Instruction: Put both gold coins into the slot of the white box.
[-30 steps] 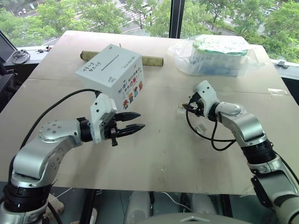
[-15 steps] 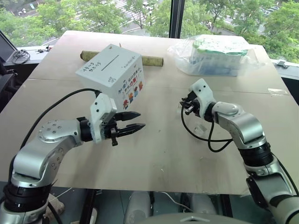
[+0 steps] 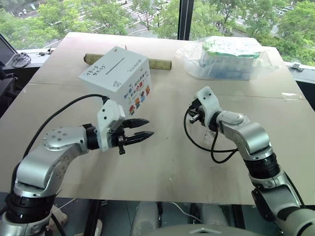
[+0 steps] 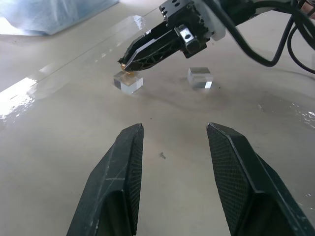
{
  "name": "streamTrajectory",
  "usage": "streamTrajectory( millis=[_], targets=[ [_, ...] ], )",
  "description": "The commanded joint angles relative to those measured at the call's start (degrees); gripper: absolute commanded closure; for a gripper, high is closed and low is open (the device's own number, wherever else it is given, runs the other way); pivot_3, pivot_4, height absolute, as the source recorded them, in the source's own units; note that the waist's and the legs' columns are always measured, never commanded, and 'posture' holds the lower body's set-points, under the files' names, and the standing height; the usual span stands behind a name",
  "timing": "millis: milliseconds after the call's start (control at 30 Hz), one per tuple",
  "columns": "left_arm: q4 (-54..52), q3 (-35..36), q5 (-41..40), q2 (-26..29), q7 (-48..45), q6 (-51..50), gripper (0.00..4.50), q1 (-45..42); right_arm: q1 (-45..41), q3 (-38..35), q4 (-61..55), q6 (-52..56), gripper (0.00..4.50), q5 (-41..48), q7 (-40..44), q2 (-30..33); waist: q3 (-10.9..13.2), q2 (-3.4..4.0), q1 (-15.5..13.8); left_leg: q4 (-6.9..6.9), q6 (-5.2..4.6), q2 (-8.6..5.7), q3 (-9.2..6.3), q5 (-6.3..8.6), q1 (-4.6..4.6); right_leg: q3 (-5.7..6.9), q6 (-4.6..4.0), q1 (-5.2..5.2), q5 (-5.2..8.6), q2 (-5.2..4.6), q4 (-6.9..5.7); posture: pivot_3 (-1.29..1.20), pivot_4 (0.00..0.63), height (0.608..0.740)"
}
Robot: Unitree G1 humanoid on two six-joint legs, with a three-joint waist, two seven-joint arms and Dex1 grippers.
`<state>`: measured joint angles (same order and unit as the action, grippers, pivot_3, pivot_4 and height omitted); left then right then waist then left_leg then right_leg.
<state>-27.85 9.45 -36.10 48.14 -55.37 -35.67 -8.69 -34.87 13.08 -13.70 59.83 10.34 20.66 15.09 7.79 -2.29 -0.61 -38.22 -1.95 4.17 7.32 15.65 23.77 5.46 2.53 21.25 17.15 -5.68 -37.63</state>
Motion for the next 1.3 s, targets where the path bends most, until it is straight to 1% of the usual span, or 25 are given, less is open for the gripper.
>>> streamTrajectory(
  millis=[33, 67, 100, 133, 200, 333, 433, 500, 533, 600, 667, 700, 800, 900, 933, 967, 1000, 1067, 1300],
  targets=[
    [-0.71, 0.48, -0.09, 0.17, -0.2, 1.28, 2.44, 0.13, 0.36, -0.74, -4.09, 0.62, 3.43, -0.01, -0.53, 0.51, 0.0, 0.0, -0.02, 0.0, 0.0, 0.0, 0.0, 0.0, 0.0, 0.0, 0.0, 0.01, 0.0, 0.0, 0.0, 0.0, 0.15, 0.74],
    [-0.73, 0.41, -0.04, 0.15, -0.21, 1.33, 2.44, 0.2, 0.54, -0.7, -4.61, 0.74, 3.13, -0.13, -0.59, 0.7, 0.0, 0.0, 0.01, 0.0, 0.0, 0.0, 0.0, 0.0, 0.0, 0.0, 0.0, 0.01, 0.0, 0.0, 0.0, 0.0, 0.15, 0.74],
    [-0.75, 0.34, 0.04, 0.13, -0.21, 1.39, 2.44, 0.25, 0.71, -0.56, -5.09, 0.74, 2.57, -0.22, -0.49, 0.99, 0.0, 0.0, 0.02, 0.0, 0.0, 0.0, 0.0, 0.0, 0.0, 0.0, 0.0, 0.01, 0.0, 0.0, 0.01, 0.0, 0.15, 0.74],
    [-0.75, 0.26, 0.09, 0.11, -0.2, 1.41, 2.44, 0.26, 1.0, -0.27, -5.64, 0.29, 2.1, -0.27, -0.11, 1.5, 0.0, 0.0, 0.02, 0.0, 0.0, 0.0, 0.0, 0.0, 0.0, 0.0, 0.0, 0.01, 0.0, 0.0, 0.0, 0.0, 0.15, 0.74],
    [-0.72, 0.15, 0.16, 0.09, -0.18, 1.45, 2.44, 0.3, 1.99, 0.05, -6.89, -1.42, 1.31, 0.01, 1.04, 2.41, 0.0, 0.0, -0.03, 0.01, 0.0, 0.0, -0.01, 0.0, 0.0, 0.0, 0.0, 0.02, 0.0, 0.0, 0.0, 0.0, 0.15, 0.74],
    [-0.42, 0.02, 0.25, 0.14, -0.22, 1.62, 2.44, 0.32, 4.37, 0.06, -8.51, -5.87, 1.31, 1.97, 5.05, 3.88, -0.01, -0.02, 0.04, 0.01, 0.0, 0.0, 0.03, 0.0, 0.0, -0.03, 0.0, 0.01, 0.0, 0.0, 0.03, 0.0, 0.15, 0.74],
    [-0.03, -0.05, 0.46, 0.11, -0.36, 1.89, 2.44, 0.38, 5.88, 0.72, -9.11, -10.1, 1.31, 4.09, 9.88, 4.99, -0.01, -0.01, 0.03, 0.01, 0.0, 0.0, 0.03, 0.0, 0.0, -0.04, 0.0, 0.02, 0.0, 0.01, 0.05, 0.0, 0.15, 0.74],
    [0.11, -0.11, 0.43, 0.08, -0.35, 1.9, 2.44, 0.26, 6.25, 1.12, -9.2, -10.96, 1.31, 5.1, 11.91, 5.45, -0.01, -0.02, 0.04, 0.01, 0.0, 0.01, 0.03, 0.0, -0.01, -0.05, 0.0, 0.02, 0.0, 0.01, 0.18, 0.0, 0.15, 0.74],
    [0.19, -0.14, 0.42, 0.08, -0.35, 1.93, 2.44, 0.23, 6.34, 1.43, -9.02, -11.23, 1.54, 5.26, 12.53, 5.74, -0.02, -0.02, 0.04, 0.0, 0.0, 0.01, 0.04, 0.0, -0.01, -0.05, 0.0, 0.02, 0.0, 0.01, 0.18, 0.0, 0.15, 0.74],
    [0.37, -0.23, 0.51, 0.12, -0.41, 2.09, 2.44, 0.17, 6.35, 2.27, -7.67, -11.89, 2.15, 4.49, 12.43, 5.77, -0.02, -0.03, 0.0, 0.0, 0.0, 0.01, 0.04, 0.0, -0.01, -0.05, 0.0, 0.01, 0.0, 0.01, 0.18, 0.0, 0.15, 0.74],
    [0.41, -0.27, 0.47, 0.14, -0.4, 2.08, 2.44, 0.16, 6.23, 3.67, -6.2, -12.57, 3.12, 3.41, 12.28, 5.66, -0.03, -0.04, -0.05, 0.0, 0.0, 0.01, 0.03, 0.0, -0.01, -0.05, 0.0, 0.02, 0.0, 0.01, 0.17, 0.0, 0.15, 0.74],
    [0.36, -0.28, 0.45, 0.15, -0.39, 2.06, 2.44, 0.21, 6.03, 4.55, -5.04, -12.95, 3.5, 2.51, 11.8, 5.4, -0.03, -0.04, -0.03, 0.0, 0.0, 0.01, 0.03, 0.0, -0.01, -0.05, 0.0, 0.02, 0.0, 0.01, 0.17, 0.0, 0.15, 0.74],
    [0.29, -0.2, 0.51, 0.16, -0.34, 2.2, 2.44, 0.49, 5.45, 6.32, -2.5, -13.9, 3.5, 0.6, 10.45, 4.16, -0.03, -0.05, 0.0, 0.0, 0.0, 0.01, 0.04, 0.0, -0.02, -0.05, 0.0, 0.02, 0.0, 0.01, 0.17, 0.0, 0.15, 0.74],
    [0.11, 0.04, 0.49, 0.21, -0.21, 2.21, 2.44, 0.86, 4.79, 6.64, -0.81, -13.54, 3.5, -0.37, 8.24, 1.53, -0.04, -0.05, 0.03, -0.01, 0.0, 0.01, 0.05, 0.0, -0.01, -0.05, 0.0, 0.02, 0.0, 0.01, 0.17, 0.0, 0.15, 0.74],
    [0.04, 0.13, 0.44, 0.21, -0.14, 2.17, 2.44, 0.98, 4.69, 6.61, -0.18, -13.42, 4.0, -0.87, 7.42, 0.72, -0.03, -0.05, 0.03, -0.01, 0.0, 0.01, 0.04, 0.0, -0.01, -0.05, 0.0, 0.02, 0.0, 0.01, 0.16, 0.0, 0.15, 0.74],
    [-0.08, 0.19, 0.42, 0.19, -0.04, 2.13, 2.44, 1.13, 4.45, 6.37, 1.35, -13.45, 4.35, -2.03, 5.48, -0.39, -0.04, -0.05, 0.04, -0.01, 0.0, 0.01, 0.04, 0.0, -0.01, -0.05, 0.0, 0.02, 0.0, 0.01, 0.16, 0.0, 0.15, 0.74],
    [-0.18, 0.24, 0.39, 0.19, 0.03, 2.12, 2.44, 1.26, 4.31, 6.2, 2.41, -13.5, 4.48, -2.93, 4.17, -1.18, -0.04, -0.04, 0.08, -0.01, 0.0, 0.01, 0.05, 0.0, -0.02, -0.05, 0.0, 0.02, 0.0, 0.01, 0.16, 0.0, 0.15, 0.74],
    [-0.43, 0.29, 0.35, 0.18, 0.18, 2.1, 2.44, 1.54, 4.11, 5.41, 4.45, -13.76, 4.48, -4.39, 1.53, -2.83, -0.04, -0.04, 0.06, -0.01, 0.0, 0.01, 0.05, 0.0, -0.02, -0.05, 0.0, 0.02, 0.0, 0.01, 0.15, 0.0, 0.15, 0.74],
    [-0.67, 0.56, 0.11, 0.33, 0.43, 2.07, 2.44, 2.03, 4.4, 3.72, 6.83, -14.0, 4.48, -6.8, -2.64, -4.85, -0.03, -0.02, 0.14, -0.01, 0.0, 0.01, 0.05, 0.0, -0.01, -0.03, 0.0, 0.03, 0.0, 0.01, 0.13, 0.0, 0.15, 0.74]
  ],
)
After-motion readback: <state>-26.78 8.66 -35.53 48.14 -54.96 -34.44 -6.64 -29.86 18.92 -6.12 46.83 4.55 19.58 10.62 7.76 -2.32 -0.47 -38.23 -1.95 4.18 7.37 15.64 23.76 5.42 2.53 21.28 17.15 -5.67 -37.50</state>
